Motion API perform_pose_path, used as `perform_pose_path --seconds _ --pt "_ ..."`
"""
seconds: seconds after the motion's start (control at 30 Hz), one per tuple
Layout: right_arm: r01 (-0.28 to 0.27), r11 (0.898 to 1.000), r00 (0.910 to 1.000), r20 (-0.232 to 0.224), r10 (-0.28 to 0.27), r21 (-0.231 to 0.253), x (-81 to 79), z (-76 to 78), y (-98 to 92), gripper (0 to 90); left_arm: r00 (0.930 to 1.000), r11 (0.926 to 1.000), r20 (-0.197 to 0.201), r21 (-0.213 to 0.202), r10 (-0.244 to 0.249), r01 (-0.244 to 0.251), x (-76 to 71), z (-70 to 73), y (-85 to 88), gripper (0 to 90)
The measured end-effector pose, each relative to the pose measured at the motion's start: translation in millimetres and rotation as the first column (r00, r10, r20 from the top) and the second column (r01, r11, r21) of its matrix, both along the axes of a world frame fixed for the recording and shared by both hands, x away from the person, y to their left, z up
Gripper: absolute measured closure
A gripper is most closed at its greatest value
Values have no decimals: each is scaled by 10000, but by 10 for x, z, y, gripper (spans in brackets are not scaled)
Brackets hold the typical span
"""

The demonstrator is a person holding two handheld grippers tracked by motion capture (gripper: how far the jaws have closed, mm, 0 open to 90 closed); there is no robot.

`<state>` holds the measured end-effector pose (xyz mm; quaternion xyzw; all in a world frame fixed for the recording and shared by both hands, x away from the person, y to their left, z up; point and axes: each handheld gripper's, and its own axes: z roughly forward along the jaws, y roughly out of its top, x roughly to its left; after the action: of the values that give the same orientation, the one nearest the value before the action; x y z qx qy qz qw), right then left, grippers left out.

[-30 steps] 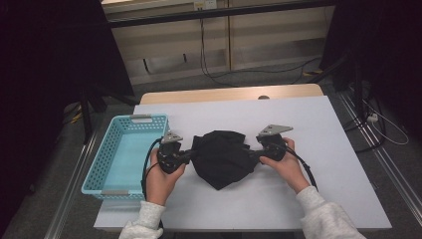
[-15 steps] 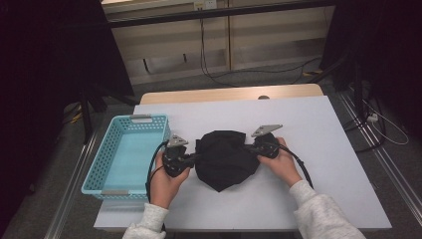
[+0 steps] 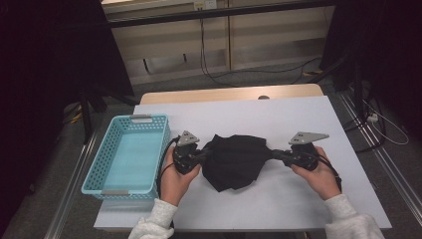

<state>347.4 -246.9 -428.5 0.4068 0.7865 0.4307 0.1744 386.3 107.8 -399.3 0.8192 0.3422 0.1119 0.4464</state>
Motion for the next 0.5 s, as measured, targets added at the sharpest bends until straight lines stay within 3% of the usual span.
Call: perform_pose_path --seconds 0.03,0.07,0.13,0.2,0.27,0.4,0.5 --pt "0 10000 10000 0 0 0 0 0 0 874 10000 10000 0 0 0 0 0 0 0 862" --pt "-111 9999 9992 391 108 73 -20 12 0 813 9998 9998 -77 17 197 -197 8 31 35 861" --pt "-163 9999 9975 685 160 30 -9 -9 46 774 9988 9987 -29 -118 494 -494 11 68 99 862" --pt "-215 9997 9960 862 222 -90 10 -28 96 640 9970 9970 9 -14 777 -777 17 110 189 862" --pt "-216 9997 9965 810 222 -82 46 -49 117 589 9945 9944 -25 -149 1048 -1048 27 124 278 861" --pt "127 9999 9977 667 -128 25 145 -108 182 342 9904 9900 -83 -258 1382 -1384 34 134 432 862" --pt "152 9999 9989 439 -154 35 240 -174 258 324 9879 9874 -67 -314 1551 -1553 15 155 499 862"
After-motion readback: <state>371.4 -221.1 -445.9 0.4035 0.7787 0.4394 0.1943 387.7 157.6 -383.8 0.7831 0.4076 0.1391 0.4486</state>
